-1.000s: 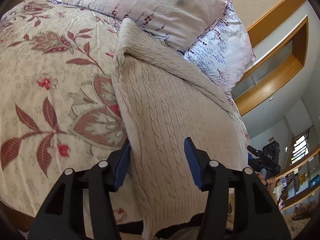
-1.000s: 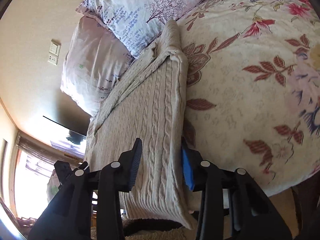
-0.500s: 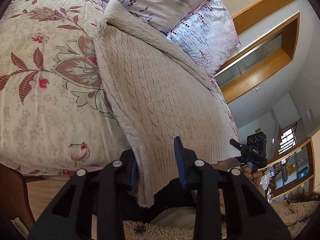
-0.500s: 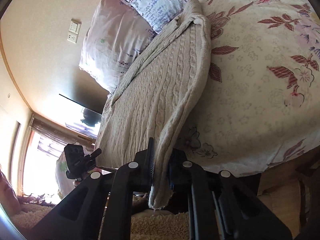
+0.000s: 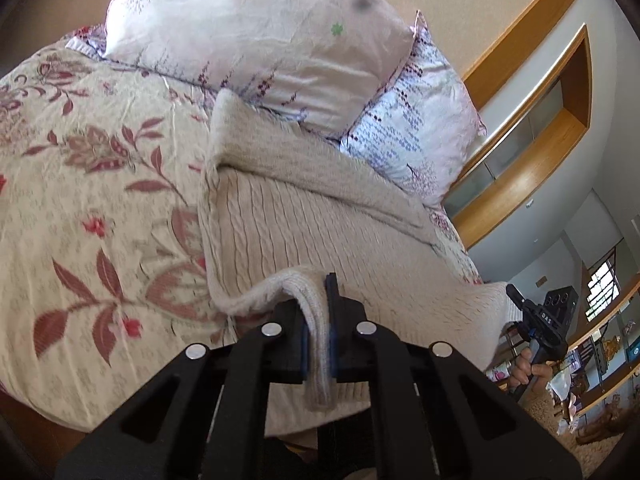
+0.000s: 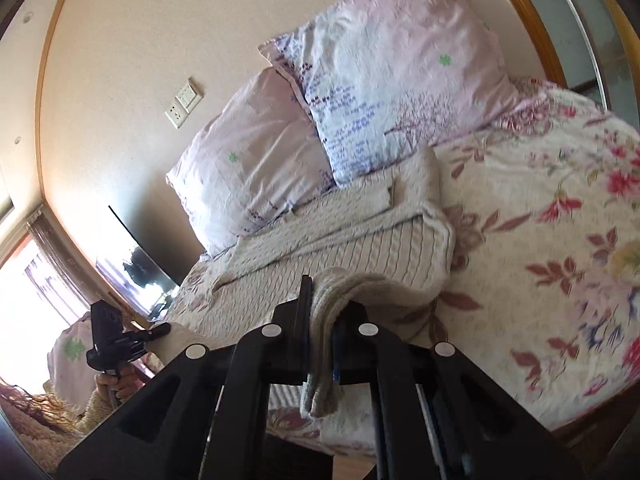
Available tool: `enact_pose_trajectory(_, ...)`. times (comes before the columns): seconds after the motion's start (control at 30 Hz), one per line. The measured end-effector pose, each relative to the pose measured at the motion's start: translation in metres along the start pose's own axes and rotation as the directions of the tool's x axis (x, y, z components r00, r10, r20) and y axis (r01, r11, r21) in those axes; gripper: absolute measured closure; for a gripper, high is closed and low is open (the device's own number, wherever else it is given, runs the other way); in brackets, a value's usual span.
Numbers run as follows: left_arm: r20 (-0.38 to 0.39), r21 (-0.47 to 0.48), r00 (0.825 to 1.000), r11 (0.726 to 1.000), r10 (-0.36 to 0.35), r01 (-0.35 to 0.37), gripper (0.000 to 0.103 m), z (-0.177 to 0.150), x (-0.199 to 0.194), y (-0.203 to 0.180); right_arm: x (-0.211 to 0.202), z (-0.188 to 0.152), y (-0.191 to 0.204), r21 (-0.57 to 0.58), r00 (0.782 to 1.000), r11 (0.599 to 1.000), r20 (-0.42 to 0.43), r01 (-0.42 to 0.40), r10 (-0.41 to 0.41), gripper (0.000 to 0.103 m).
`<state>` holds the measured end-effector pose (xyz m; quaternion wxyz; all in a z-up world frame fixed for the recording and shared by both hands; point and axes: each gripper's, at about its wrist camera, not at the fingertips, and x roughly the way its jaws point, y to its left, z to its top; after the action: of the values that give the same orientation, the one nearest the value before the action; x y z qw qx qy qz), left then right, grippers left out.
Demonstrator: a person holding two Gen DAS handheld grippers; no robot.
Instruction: Fold small clothes
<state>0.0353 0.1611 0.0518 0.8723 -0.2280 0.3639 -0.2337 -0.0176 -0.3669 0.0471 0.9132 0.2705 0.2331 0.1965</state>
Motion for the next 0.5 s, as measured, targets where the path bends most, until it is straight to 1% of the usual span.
enact_pose_trajectory(0.1, 0.058, -0.016, 0.998, 1.000, 0.020, -0.019, 0.096, 0.029, 0.002, 0.000, 0.005, 0.018, 0.009, -0.064, 0.997, 0.998, 0.068, 0.024, -0.019, 0.095)
enact_pose_trajectory(0.23, 0.119, 0.021, 0.992, 0.998, 0.048, -0.051, 0.096, 0.065, 0.010, -0.009, 0.020, 0.041, 0.019, -0.119, 0.991, 0.992, 0.129, 0.050, -0.035, 0.095)
enact_pose_trajectory(0.37, 0.152, 0.053, 0.984, 0.993, 0.093, -0.102, 0.096, 0.097, 0.026, -0.018, 0.040, 0.062, 0.021, -0.143, 0.984, 0.986, 0.170, 0.081, -0.056, 0.095)
enact_pose_trajectory(0.5, 0.170, 0.041, 0.978, 0.991, 0.122, -0.130, 0.097, 0.127, 0.049, -0.017, 0.062, 0.083, 0.021, -0.161, 0.978, 0.980, 0.190, 0.120, -0.089, 0.095)
